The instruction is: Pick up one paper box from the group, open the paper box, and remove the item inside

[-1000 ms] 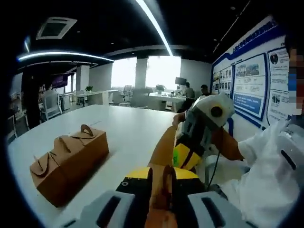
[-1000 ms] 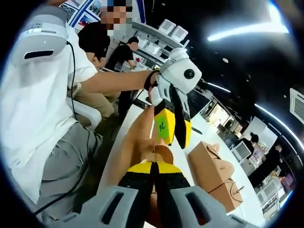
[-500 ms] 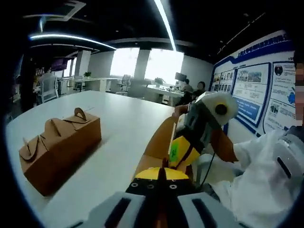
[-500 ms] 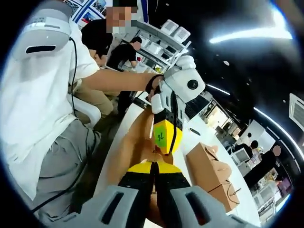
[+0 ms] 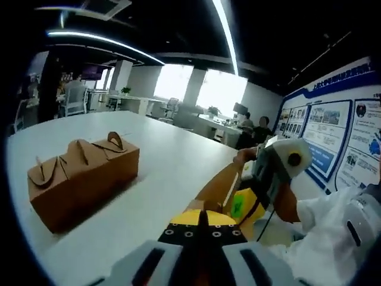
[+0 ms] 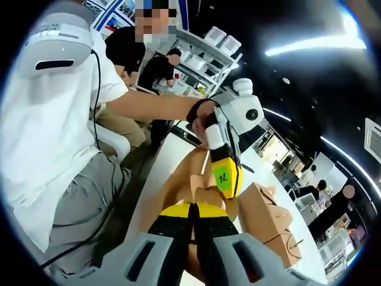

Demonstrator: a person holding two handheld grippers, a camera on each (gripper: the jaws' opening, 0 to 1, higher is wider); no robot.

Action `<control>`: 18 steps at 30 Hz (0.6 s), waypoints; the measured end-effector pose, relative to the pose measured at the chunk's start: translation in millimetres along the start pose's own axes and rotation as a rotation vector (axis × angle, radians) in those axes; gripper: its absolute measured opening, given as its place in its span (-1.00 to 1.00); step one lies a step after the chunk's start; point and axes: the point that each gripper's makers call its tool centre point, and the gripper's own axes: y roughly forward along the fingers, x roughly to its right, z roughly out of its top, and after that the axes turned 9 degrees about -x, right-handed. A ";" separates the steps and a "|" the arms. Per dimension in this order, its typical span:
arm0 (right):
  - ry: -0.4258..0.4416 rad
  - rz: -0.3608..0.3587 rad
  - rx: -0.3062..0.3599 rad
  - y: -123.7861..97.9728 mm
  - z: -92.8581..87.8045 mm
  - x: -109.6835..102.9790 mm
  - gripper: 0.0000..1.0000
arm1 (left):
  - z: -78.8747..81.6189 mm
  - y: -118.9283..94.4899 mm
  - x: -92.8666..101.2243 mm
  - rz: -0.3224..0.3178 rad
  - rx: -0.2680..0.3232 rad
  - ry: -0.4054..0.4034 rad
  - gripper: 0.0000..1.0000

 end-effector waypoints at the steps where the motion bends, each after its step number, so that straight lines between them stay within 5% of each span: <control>1: -0.003 -0.003 0.004 -0.9 1.5 0.6 -0.94 | 1.1 -0.4 -1.1 0.004 0.004 -0.005 -0.94; 18: -0.045 -0.034 0.019 -13.6 16.9 -1.7 -0.94 | 20.5 -10.7 -7.2 0.026 0.066 -0.012 -0.94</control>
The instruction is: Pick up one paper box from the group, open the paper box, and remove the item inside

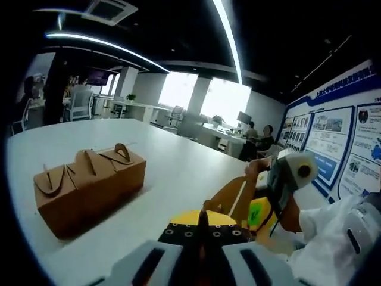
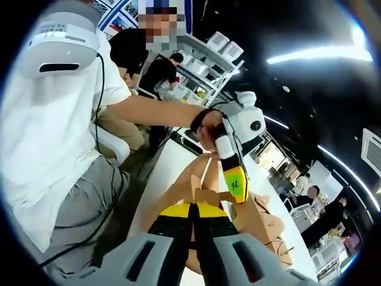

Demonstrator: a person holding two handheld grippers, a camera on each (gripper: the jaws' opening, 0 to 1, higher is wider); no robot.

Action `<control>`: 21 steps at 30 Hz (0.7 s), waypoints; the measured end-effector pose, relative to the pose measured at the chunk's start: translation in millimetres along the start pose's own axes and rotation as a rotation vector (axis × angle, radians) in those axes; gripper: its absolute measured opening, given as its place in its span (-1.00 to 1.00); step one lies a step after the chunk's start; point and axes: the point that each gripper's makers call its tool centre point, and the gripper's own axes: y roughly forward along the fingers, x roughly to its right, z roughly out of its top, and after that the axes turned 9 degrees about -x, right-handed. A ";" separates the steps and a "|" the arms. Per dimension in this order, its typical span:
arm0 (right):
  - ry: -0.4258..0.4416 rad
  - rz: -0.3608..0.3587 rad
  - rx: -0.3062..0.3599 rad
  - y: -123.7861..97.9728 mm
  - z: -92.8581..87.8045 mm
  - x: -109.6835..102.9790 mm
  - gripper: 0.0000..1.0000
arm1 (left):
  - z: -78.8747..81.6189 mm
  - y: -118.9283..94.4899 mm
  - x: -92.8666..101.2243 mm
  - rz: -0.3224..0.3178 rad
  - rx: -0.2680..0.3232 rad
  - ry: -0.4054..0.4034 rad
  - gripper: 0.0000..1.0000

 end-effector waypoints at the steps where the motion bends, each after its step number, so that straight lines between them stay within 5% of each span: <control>1: -0.004 -0.002 0.003 -1.1 1.4 -0.7 -0.94 | 1.4 -0.5 -1.4 0.003 0.005 -0.004 -0.94; 21: -0.127 0.007 0.013 -20.0 25.3 -41.7 -0.93 | 20.8 -5.4 -24.1 0.046 0.070 -0.065 -0.93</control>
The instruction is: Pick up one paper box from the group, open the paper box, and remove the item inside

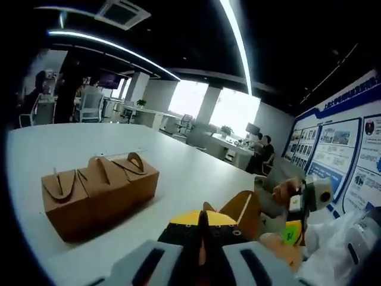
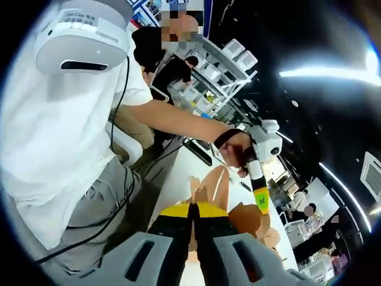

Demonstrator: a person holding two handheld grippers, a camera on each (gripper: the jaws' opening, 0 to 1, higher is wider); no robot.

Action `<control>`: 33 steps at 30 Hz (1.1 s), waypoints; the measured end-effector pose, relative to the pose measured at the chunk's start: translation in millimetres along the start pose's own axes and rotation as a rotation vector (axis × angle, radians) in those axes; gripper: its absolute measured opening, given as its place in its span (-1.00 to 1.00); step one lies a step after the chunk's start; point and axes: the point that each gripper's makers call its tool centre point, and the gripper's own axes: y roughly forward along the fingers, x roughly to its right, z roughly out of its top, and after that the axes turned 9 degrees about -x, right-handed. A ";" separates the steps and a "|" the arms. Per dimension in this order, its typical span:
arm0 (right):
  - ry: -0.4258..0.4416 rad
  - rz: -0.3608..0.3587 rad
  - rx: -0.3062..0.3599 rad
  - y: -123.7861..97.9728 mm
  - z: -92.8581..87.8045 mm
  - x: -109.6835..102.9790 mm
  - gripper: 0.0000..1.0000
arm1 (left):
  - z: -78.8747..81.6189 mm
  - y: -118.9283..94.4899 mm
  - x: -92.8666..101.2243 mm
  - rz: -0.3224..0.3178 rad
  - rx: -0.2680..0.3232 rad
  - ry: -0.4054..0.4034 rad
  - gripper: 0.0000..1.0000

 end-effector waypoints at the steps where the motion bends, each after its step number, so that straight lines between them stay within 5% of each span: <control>1: -0.003 0.002 -0.001 -0.2 0.4 -2.1 -0.93 | 0.3 0.0 -2.0 0.002 0.001 -0.003 -0.93; 19: 0.021 0.029 -0.011 0.0 -7.9 -32.4 -0.92 | 1.1 8.9 -35.1 -0.005 0.010 -0.114 -0.93; 33: 0.065 0.053 -0.022 9.7 -17.7 -47.9 -0.91 | -17.7 26.8 -61.0 0.039 -0.037 -0.187 -0.93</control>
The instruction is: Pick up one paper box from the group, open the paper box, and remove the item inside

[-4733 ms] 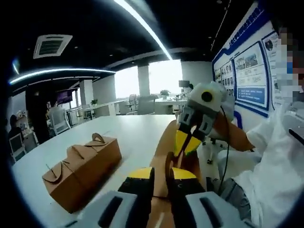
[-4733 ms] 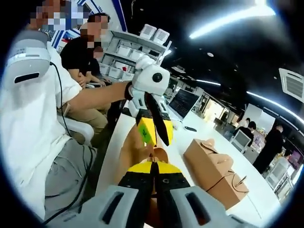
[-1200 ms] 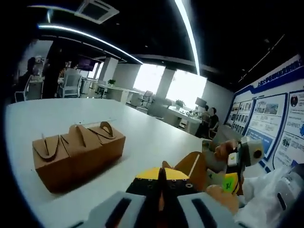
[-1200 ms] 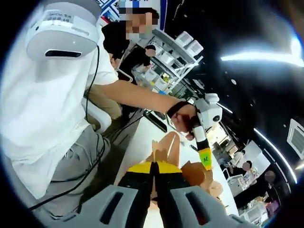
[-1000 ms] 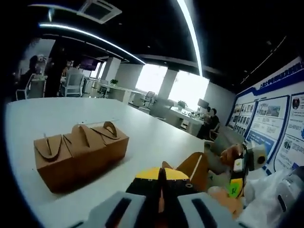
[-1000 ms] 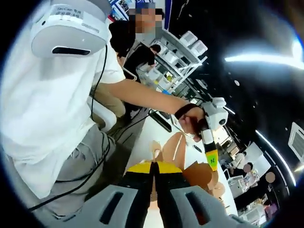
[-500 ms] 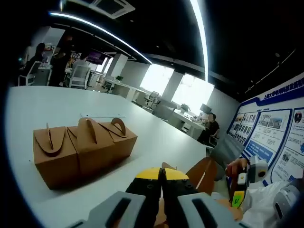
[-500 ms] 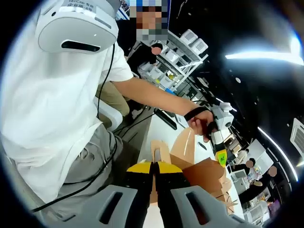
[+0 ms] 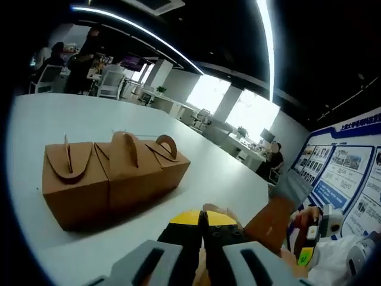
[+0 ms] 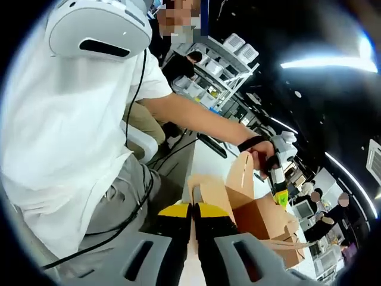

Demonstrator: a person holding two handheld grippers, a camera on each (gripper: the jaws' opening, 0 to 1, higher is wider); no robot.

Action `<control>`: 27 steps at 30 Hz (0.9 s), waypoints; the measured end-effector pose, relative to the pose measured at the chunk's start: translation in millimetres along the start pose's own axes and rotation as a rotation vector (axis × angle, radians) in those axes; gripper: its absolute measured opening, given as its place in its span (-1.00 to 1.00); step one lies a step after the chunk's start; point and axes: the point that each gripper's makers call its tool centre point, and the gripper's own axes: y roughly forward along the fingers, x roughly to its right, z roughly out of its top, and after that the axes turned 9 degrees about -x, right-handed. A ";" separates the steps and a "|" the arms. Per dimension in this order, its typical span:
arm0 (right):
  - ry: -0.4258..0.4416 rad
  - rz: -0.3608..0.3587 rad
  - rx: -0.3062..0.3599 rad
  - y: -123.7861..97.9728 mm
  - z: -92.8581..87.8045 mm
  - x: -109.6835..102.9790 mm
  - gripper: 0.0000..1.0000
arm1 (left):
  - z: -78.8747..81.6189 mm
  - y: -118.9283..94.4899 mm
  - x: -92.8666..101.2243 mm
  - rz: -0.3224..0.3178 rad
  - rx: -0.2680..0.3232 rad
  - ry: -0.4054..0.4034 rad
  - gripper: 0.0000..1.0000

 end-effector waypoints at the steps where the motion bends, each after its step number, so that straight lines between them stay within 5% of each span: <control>1: 0.001 0.001 -0.001 0.4 -0.1 -0.2 -0.91 | -0.2 0.5 -0.2 0.001 -0.001 0.000 -0.93; 17: 0.021 0.023 -0.020 11.4 -10.4 -2.9 -0.91 | -2.3 10.1 -11.8 0.006 -0.026 -0.028 -0.91; 20: 0.027 0.022 -0.012 11.3 -8.9 -2.1 -0.91 | 7.9 7.3 -2.2 -0.012 0.023 0.008 -0.87; 22: 0.033 0.016 -0.008 11.4 -7.9 0.4 -0.88 | 21.7 2.6 11.1 -0.018 0.085 0.066 -0.79; 27: 0.043 0.003 -0.012 13.2 -10.5 4.8 -0.88 | 33.2 -8.8 20.5 0.007 0.094 0.139 -0.30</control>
